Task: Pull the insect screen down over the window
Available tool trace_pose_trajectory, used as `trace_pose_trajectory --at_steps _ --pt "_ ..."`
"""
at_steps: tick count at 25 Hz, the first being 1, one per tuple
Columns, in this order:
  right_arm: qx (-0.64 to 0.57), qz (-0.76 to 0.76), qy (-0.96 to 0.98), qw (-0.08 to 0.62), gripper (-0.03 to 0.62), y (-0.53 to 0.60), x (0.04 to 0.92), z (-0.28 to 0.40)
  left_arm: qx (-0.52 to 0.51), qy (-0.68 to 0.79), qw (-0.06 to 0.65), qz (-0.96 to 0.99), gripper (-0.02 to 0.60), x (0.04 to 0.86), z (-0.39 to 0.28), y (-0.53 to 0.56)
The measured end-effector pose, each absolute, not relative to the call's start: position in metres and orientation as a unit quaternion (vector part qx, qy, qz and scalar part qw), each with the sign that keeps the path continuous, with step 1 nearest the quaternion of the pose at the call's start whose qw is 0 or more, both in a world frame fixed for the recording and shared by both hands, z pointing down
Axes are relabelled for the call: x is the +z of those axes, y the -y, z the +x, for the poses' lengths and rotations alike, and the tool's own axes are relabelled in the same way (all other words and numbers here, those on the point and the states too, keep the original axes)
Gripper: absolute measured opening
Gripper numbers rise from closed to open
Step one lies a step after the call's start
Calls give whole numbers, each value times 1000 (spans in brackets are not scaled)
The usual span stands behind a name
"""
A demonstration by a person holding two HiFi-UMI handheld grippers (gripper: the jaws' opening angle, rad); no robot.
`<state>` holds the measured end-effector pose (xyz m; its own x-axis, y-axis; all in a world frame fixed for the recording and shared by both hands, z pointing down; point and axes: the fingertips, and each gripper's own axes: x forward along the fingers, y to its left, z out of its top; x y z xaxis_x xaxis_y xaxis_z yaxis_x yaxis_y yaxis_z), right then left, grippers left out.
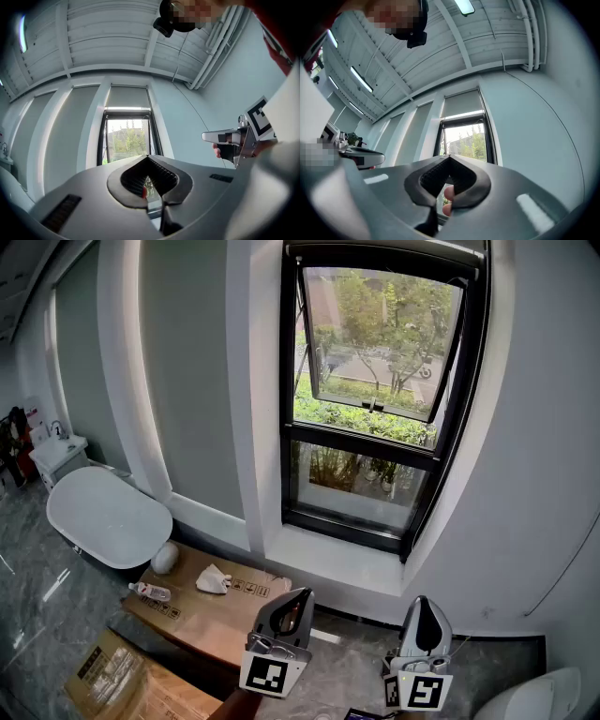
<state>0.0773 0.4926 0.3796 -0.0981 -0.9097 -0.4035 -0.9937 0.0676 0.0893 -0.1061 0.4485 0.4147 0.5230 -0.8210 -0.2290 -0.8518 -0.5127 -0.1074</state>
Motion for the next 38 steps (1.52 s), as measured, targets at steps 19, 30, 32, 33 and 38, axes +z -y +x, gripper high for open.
trace_pose_trajectory --at_steps 19,30,32,33,38 --pt "167 -655 -724 140 6 -480 394 130 72 -491 114 -860 5 422 -48 -440" --pt "144 -638 -743 141 8 -441 406 147 51 -507 87 -856 5 440 -29 -411" --pt "147 -638 -743 138 8 -427 407 145 59 -505 86 -857 5 441 -29 -395" --pt "149 -637 -744 135 8 -419 408 142 63 -505 87 -857 5 441 -30 -387" --pt "159 -633 -748 121 8 -374 405 130 76 -500 83 -859 5 443 -36 -340"
